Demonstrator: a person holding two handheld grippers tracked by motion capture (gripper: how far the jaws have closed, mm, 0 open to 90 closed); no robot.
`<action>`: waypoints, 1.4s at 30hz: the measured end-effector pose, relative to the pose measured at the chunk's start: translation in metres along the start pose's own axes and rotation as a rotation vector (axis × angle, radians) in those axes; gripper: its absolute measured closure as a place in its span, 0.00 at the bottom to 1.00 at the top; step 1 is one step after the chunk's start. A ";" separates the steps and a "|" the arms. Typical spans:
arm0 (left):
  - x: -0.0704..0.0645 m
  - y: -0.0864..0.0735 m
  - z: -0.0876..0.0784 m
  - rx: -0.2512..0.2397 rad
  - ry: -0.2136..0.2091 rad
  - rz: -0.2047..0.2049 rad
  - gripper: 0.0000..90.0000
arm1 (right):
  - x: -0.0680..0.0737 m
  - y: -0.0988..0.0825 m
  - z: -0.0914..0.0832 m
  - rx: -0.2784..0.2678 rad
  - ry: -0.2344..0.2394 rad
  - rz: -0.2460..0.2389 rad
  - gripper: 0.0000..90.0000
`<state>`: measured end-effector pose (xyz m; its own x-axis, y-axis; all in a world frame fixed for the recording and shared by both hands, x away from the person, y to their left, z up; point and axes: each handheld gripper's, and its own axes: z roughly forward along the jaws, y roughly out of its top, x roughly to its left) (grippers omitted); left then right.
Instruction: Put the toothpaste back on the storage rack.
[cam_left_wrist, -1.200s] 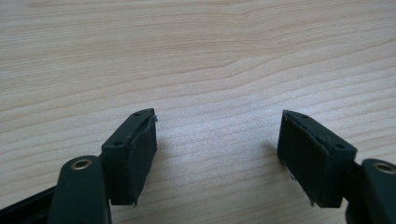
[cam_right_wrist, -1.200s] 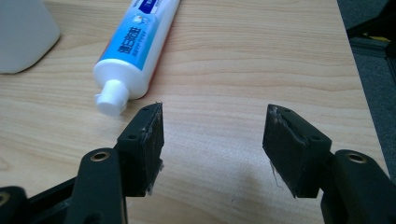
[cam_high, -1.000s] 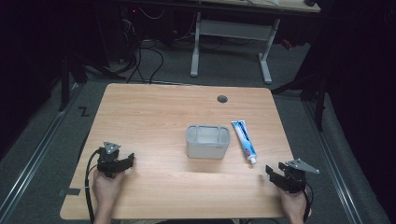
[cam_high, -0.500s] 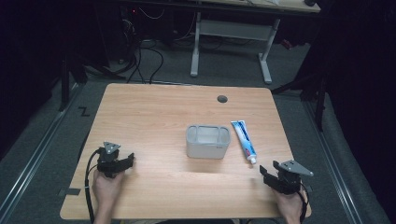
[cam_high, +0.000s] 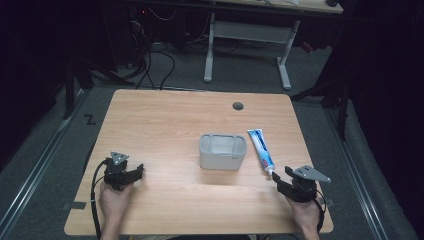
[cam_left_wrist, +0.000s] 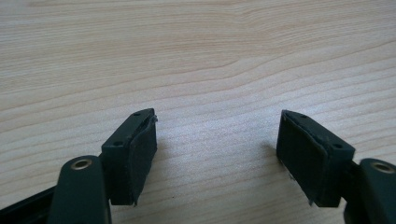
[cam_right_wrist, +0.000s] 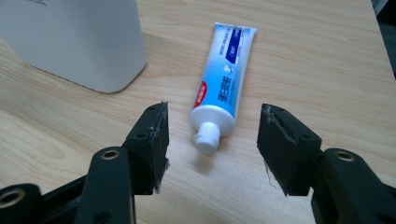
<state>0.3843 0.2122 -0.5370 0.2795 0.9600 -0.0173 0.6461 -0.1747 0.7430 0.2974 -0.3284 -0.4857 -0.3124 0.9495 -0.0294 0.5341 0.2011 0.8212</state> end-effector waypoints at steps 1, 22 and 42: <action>0.000 0.000 0.000 0.000 0.000 0.000 0.32 | 0.000 0.002 0.001 0.000 0.002 -0.005 0.49; 0.000 0.000 0.000 0.000 -0.003 -0.002 0.32 | 0.003 0.040 0.011 -0.008 0.006 -0.043 0.51; 0.001 0.000 0.000 -0.001 -0.006 -0.006 0.32 | 0.001 0.071 0.020 0.018 0.014 -0.057 0.51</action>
<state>0.3843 0.2130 -0.5369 0.2802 0.9596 -0.0257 0.6469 -0.1690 0.7436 0.3513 -0.3086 -0.4388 -0.3538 0.9329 -0.0677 0.5291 0.2593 0.8080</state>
